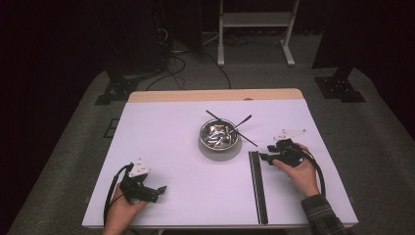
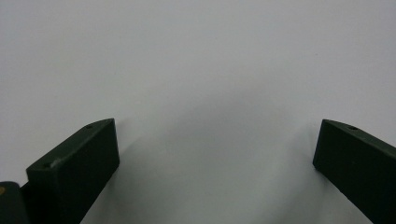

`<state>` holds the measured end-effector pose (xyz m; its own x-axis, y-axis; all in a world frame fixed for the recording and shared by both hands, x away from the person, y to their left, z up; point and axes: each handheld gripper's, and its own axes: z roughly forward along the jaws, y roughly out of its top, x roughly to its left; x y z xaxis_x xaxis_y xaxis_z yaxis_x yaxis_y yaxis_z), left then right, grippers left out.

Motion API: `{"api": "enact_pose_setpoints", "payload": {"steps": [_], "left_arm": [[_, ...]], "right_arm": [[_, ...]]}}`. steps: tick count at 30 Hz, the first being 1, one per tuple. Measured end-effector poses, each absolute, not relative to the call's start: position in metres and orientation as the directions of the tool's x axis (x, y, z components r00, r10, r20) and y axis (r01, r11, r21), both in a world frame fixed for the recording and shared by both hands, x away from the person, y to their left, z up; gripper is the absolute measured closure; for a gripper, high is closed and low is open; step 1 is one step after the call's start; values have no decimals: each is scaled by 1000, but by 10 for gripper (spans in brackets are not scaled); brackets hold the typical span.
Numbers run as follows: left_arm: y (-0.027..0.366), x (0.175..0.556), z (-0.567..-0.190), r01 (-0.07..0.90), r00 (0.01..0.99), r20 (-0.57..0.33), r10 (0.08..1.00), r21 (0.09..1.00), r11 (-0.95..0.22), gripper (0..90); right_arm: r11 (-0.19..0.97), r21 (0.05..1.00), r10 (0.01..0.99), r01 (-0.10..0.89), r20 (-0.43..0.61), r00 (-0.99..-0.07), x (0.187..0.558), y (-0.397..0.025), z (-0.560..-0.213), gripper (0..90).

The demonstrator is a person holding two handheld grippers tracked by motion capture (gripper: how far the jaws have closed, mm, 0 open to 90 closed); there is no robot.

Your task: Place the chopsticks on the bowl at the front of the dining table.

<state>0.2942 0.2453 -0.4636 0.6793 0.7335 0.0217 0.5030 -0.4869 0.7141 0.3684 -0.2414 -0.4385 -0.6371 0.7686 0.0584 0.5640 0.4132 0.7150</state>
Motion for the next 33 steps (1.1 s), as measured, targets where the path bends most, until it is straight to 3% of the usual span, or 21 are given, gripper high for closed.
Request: {"api": "enact_pose_setpoints", "payload": {"steps": [33], "left_arm": [[245, 294, -464, 503, 679, 22, 734, 714, -487, 0]], "right_arm": [[459, 673, 760, 579, 40, -649, 371, -232, -451, 476]]}}
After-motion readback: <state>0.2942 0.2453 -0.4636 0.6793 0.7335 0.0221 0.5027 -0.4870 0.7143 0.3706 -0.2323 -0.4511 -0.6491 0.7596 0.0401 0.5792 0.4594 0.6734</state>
